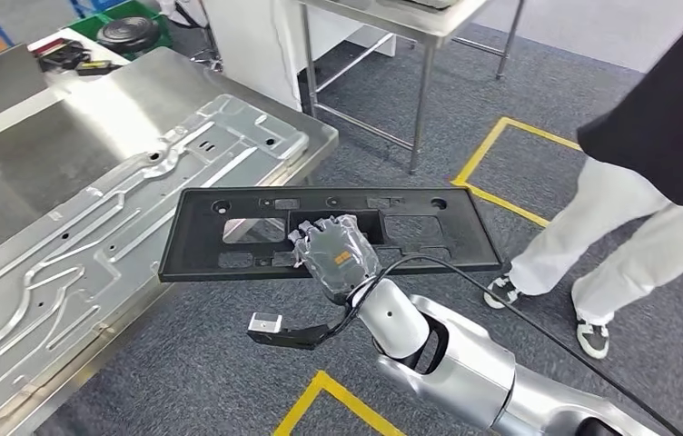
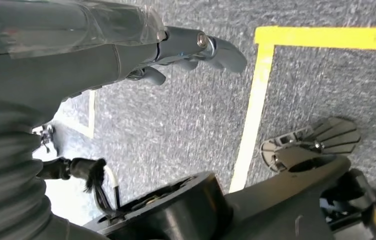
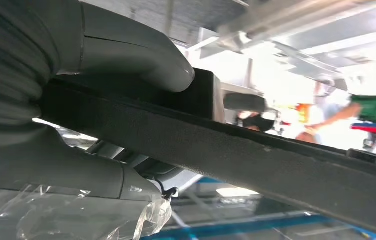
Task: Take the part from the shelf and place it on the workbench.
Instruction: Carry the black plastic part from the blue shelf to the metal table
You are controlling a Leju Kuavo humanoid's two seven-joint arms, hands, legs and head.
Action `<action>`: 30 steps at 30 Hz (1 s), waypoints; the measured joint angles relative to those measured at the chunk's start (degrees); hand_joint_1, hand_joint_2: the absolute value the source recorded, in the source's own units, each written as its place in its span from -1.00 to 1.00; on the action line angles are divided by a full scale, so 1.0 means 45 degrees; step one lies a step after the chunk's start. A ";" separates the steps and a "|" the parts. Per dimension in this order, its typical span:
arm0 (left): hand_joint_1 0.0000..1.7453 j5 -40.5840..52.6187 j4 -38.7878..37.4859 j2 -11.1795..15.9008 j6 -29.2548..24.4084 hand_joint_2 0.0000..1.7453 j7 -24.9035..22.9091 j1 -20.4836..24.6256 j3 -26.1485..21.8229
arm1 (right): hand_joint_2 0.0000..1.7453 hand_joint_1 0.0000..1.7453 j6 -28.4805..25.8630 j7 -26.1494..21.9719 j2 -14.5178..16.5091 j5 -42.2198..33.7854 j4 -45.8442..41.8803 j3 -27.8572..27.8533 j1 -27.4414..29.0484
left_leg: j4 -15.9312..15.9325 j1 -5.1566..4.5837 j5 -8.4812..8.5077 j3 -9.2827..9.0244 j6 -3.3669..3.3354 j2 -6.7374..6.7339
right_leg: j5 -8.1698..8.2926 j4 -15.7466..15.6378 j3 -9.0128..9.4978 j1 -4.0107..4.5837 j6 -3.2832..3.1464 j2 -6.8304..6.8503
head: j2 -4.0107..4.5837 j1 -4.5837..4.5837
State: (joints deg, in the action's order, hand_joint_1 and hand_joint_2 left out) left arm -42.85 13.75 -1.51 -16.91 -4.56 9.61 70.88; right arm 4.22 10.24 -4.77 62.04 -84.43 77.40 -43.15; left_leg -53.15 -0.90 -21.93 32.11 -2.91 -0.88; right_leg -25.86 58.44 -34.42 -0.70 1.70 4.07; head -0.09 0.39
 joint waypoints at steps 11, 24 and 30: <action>-1.00 -0.0008 -0.0001 -0.0010 0.0001 1.00 0.0012 0.0058 0.0000 | 1.00 1.00 0.0044 0.0000 -0.0091 -0.0045 -0.0019 0.0063 0.0067 | -0.0388 0.0182 -0.0324 0.0051 0.0239 0.1669 | 0.0611 -0.0326 -0.0239 -0.0222 0.0133 -0.1759 | 0.0000 0.0035; -1.00 -0.0005 -0.0016 0.0006 -0.0006 1.00 -0.0073 0.0165 -0.0010 | 1.00 1.00 0.0045 0.0006 -0.0044 -0.0050 -0.0056 0.0177 0.0022 | -0.1689 0.0094 -0.0374 0.0888 0.0394 -0.0140 | 0.0262 -0.0402 0.0178 -0.0084 -0.0251 -0.0051 | 0.0000 -0.0042; -1.00 -0.0008 -0.0019 0.0018 -0.0006 1.00 -0.0085 0.0018 -0.0010 | 1.00 1.00 0.0044 0.0013 -0.0006 -0.0056 -0.0073 0.0171 0.0014 | -0.0190 -0.0058 -0.0079 0.0178 0.0003 -0.0130 | -0.0022 -0.0351 0.0367 -0.0032 0.0083 0.0356 | 0.0000 -0.0057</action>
State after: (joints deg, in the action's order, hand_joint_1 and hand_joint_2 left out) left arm -42.89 13.67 -1.43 -16.94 -4.94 9.69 70.84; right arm 4.42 10.30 -4.80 61.79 -84.76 78.17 -43.09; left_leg -54.01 -1.16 -22.28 32.91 -2.90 -1.46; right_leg -25.96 56.86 -32.77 -0.84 2.07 5.67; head -0.09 0.14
